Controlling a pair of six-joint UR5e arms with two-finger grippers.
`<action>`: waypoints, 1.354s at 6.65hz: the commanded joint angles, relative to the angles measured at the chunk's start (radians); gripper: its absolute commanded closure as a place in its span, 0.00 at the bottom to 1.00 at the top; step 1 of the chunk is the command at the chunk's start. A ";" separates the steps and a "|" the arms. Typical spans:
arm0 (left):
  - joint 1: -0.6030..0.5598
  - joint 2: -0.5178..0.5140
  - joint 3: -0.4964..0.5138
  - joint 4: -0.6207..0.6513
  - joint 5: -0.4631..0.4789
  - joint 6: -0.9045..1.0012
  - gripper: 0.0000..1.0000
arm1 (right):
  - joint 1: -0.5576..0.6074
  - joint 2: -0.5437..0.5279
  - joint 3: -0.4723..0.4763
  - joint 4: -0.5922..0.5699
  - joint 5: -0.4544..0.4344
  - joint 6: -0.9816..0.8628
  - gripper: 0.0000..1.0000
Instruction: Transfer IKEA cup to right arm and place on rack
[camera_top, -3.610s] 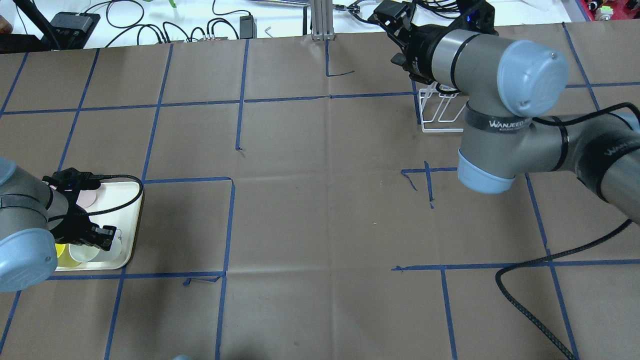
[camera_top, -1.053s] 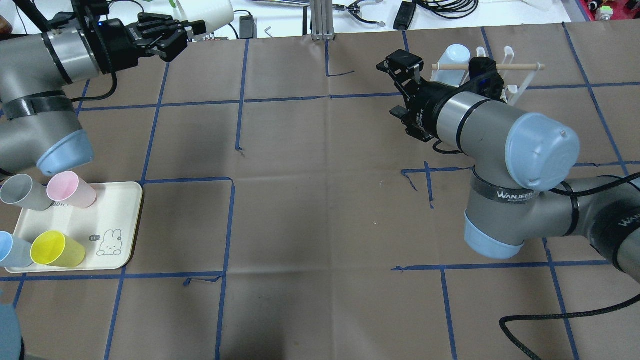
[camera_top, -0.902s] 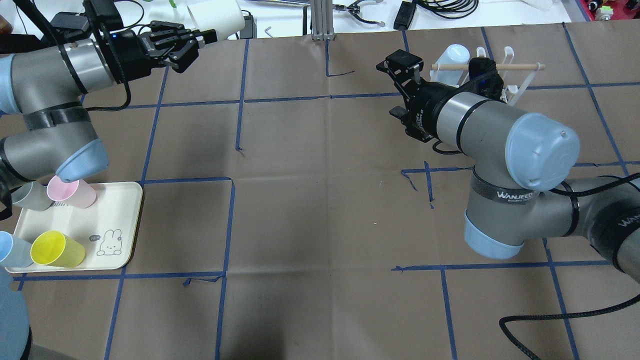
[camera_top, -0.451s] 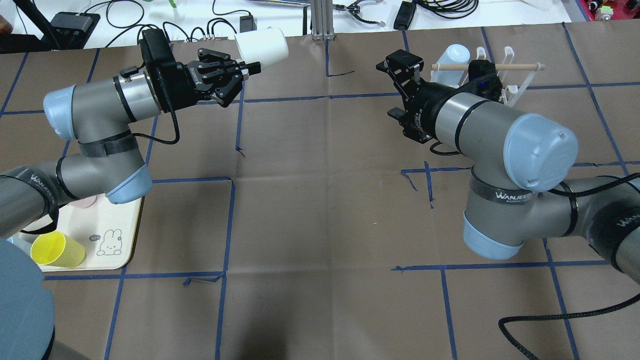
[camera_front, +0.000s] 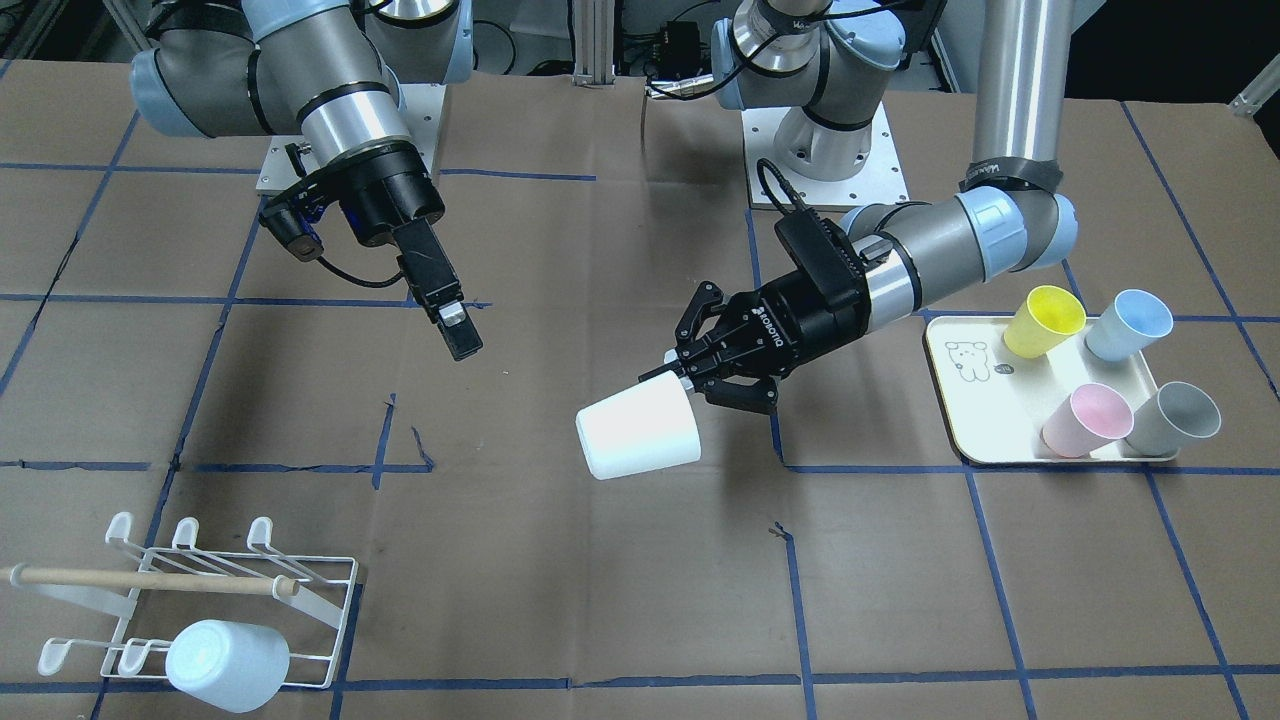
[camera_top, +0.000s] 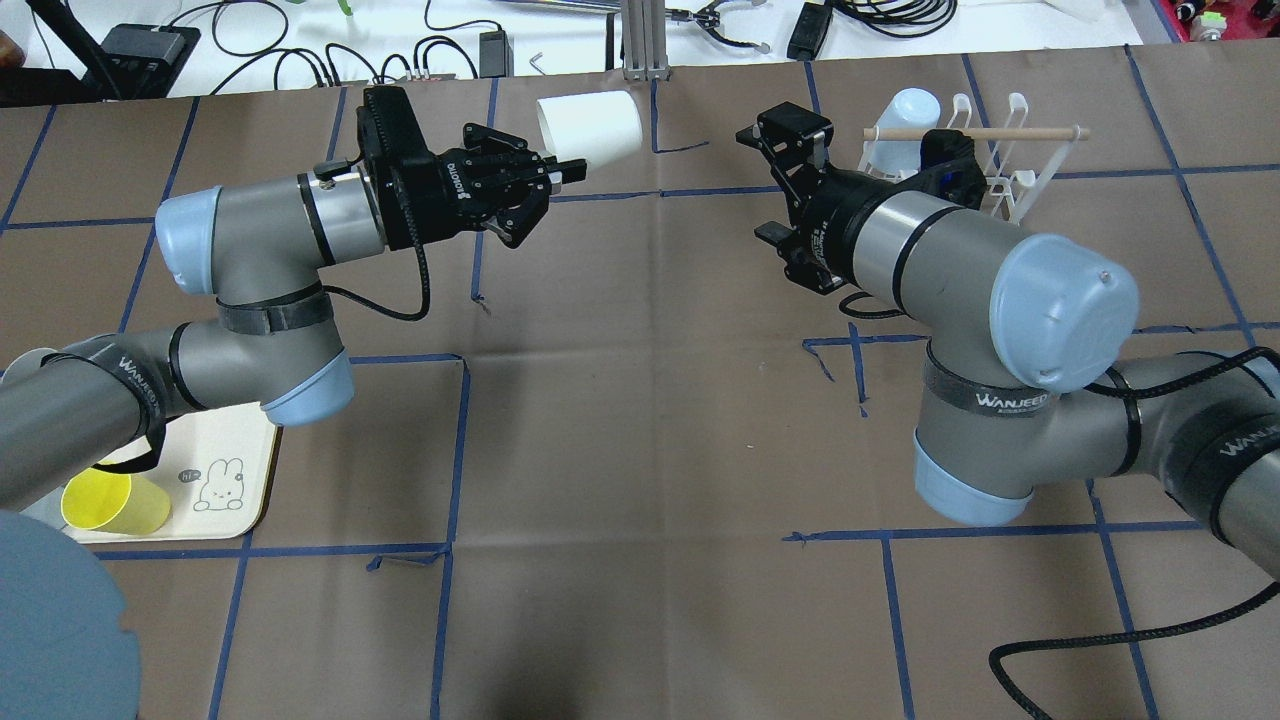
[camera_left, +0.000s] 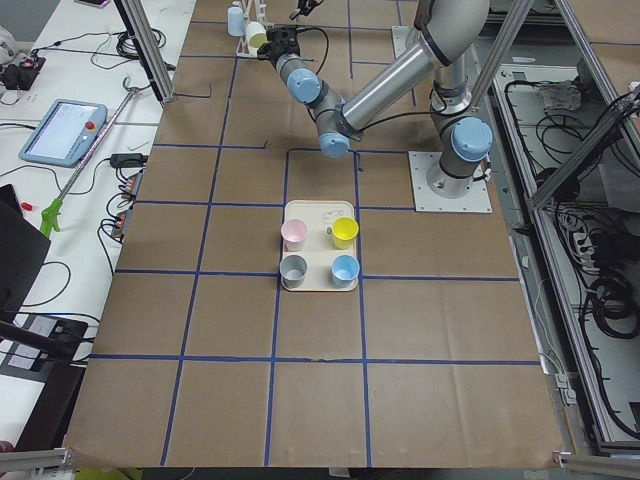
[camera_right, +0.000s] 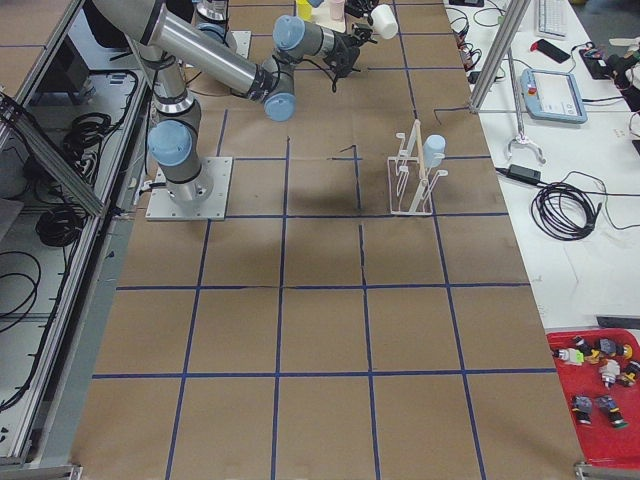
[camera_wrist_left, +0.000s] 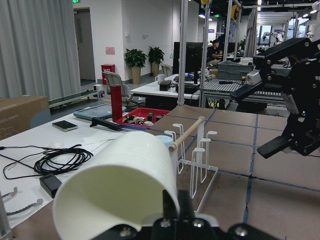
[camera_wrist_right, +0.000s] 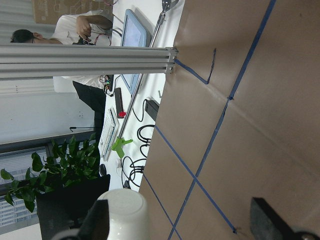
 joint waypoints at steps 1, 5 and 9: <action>-0.020 0.003 -0.001 0.001 0.018 -0.006 0.95 | 0.046 0.003 -0.006 0.001 -0.025 0.055 0.01; -0.021 0.002 -0.001 0.002 0.018 -0.005 0.92 | 0.100 0.085 -0.102 0.004 -0.049 0.161 0.02; -0.028 0.006 -0.021 0.002 0.020 -0.005 0.91 | 0.149 0.179 -0.210 -0.005 -0.105 0.193 0.01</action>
